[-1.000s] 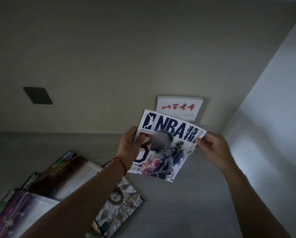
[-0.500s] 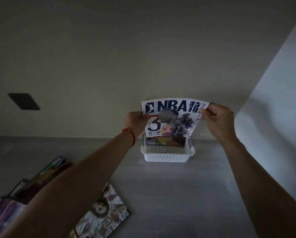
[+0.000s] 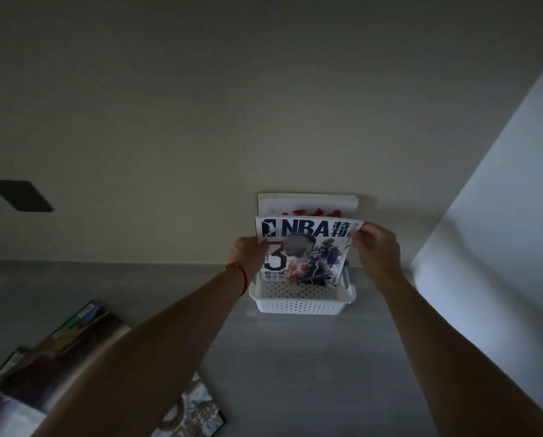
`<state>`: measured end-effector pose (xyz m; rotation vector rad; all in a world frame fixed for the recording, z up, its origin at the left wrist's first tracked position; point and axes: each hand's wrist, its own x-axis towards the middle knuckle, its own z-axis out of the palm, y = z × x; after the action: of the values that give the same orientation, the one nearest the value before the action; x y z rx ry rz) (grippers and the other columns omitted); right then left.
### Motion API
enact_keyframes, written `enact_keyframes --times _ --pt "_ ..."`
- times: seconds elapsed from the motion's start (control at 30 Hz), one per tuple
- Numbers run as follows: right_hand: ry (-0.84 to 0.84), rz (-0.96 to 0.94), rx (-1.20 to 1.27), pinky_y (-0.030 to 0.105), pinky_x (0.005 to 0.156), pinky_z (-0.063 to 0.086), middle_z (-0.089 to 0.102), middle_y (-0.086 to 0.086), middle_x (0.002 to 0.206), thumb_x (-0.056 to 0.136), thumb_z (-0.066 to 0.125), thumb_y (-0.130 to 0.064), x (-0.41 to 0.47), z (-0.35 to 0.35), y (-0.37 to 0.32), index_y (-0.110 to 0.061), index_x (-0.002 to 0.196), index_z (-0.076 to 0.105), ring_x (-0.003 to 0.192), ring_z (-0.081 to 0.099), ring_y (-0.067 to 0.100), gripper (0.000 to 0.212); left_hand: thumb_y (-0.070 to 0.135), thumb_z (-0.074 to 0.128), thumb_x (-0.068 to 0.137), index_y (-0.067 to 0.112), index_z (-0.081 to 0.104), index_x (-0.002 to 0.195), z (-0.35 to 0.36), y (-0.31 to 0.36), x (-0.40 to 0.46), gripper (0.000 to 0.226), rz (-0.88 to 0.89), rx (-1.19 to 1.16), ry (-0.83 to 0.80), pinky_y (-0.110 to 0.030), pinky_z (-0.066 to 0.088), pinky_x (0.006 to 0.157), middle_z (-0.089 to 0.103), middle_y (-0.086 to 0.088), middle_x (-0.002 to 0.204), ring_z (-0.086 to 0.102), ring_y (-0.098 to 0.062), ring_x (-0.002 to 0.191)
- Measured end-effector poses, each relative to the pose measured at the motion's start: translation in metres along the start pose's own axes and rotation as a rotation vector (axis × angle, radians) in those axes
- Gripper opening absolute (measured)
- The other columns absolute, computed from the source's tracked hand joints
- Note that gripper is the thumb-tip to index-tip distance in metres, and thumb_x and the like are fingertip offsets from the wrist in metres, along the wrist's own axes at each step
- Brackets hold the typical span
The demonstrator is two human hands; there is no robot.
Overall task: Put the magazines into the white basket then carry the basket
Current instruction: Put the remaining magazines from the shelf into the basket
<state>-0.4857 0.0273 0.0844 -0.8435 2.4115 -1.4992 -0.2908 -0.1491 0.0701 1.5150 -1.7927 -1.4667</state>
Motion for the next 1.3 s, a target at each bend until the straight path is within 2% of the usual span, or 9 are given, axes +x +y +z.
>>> enact_keyframes --times 0.1,0.2,0.37,0.5,0.63,0.87,1.0,1.23,1.3 --pt "-0.172 0.072 0.156 0.037 0.087 0.056 0.077 -0.005 0.103 0.089 0.064 -0.009 -0.003 -0.006 -0.001 -0.020 0.109 0.071 0.096 0.073 0.016 0.024 0.006 0.055 0.085 0.015 0.066 0.117 0.005 0.006 -0.002 0.036 -0.009 -0.032 -0.101 -0.037 0.053 0.085 0.069 -0.010 0.105 0.064 -0.028 0.096" --pt "-0.390 0.054 0.354 0.035 0.093 0.055 0.072 -0.002 0.120 0.088 0.062 0.004 -0.017 -0.008 -0.005 -0.014 0.127 0.057 0.114 0.067 0.011 0.043 0.002 0.051 0.088 0.015 0.027 0.151 -0.002 0.000 -0.006 0.069 0.003 -0.061 -0.146 -0.050 0.044 0.109 0.044 -0.019 0.147 0.049 -0.037 0.132" --pt "-0.391 0.135 0.254 0.042 0.100 0.049 0.062 -0.002 0.134 0.092 0.061 -0.004 -0.045 -0.003 -0.005 -0.017 0.138 0.053 0.122 0.059 0.018 0.048 -0.011 0.053 0.086 0.013 0.039 0.145 -0.018 -0.020 -0.031 0.065 0.000 -0.219 -0.171 -0.047 0.050 0.102 0.042 -0.018 0.147 0.054 -0.034 0.123" --pt "-0.457 0.187 0.176 0.040 0.093 0.056 0.069 0.002 0.119 0.094 0.064 -0.016 -0.088 0.015 -0.008 -0.018 0.123 0.065 0.107 0.067 0.019 0.029 -0.009 0.050 0.084 0.013 0.059 0.127 -0.064 -0.077 -0.067 0.049 0.204 0.066 -0.104 -0.033 0.053 0.086 0.061 -0.013 0.129 0.063 -0.026 0.108" --pt "-0.567 0.277 0.210 0.033 0.078 0.057 0.077 0.008 0.098 0.093 0.066 -0.010 -0.157 0.061 -0.012 -0.013 0.108 0.070 0.091 0.074 0.024 0.016 0.002 0.059 0.083 0.019 0.062 0.124 -0.139 -0.171 -0.109 0.045 0.189 0.334 -0.010 -0.037 0.052 0.094 0.063 -0.005 0.127 0.061 -0.027 0.115" --pt "-0.803 0.307 0.080 0.037 0.080 0.057 0.078 0.002 0.092 0.089 0.069 -0.014 -0.292 0.198 -0.037 -0.025 0.093 0.073 0.085 0.073 0.018 0.012 0.035 0.069 0.078 0.031 0.049 0.139 -0.264 -0.284 -0.138 0.064 0.076 0.766 0.052 -0.044 0.035 0.112 0.042 -0.001 0.153 0.035 -0.025 0.141" --pt "-0.898 0.376 0.041 0.034 0.083 0.058 0.074 0.000 0.108 0.089 0.067 -0.027 -0.339 0.266 -0.061 -0.022 0.118 0.066 0.097 0.071 0.017 0.029 0.051 0.062 0.081 0.042 0.034 0.145 -0.311 -0.314 -0.140 0.071 -0.003 0.894 0.008 -0.058 0.021 0.115 0.021 0.003 0.162 0.015 -0.027 0.149" --pt "-0.808 0.472 -0.069 0.039 0.087 0.053 0.067 0.003 0.119 0.087 0.065 -0.028 -0.379 0.323 -0.089 -0.020 0.124 0.057 0.104 0.065 0.024 0.038 0.000 0.066 0.077 0.022 0.052 0.139 -0.355 -0.359 -0.146 0.068 0.238 0.725 -0.095 -0.042 0.039 0.112 0.046 -0.010 0.149 0.040 -0.031 0.138" --pt "-0.751 0.473 -0.085 0.035 0.087 0.052 0.064 0.002 0.119 0.087 0.066 -0.028 -0.386 0.326 -0.090 -0.021 0.122 0.055 0.107 0.063 0.021 0.037 0.002 0.070 0.079 0.023 0.060 0.133 -0.364 -0.363 -0.141 0.059 0.320 0.732 -0.096 -0.041 0.047 0.104 0.053 -0.008 0.142 0.050 -0.030 0.129"
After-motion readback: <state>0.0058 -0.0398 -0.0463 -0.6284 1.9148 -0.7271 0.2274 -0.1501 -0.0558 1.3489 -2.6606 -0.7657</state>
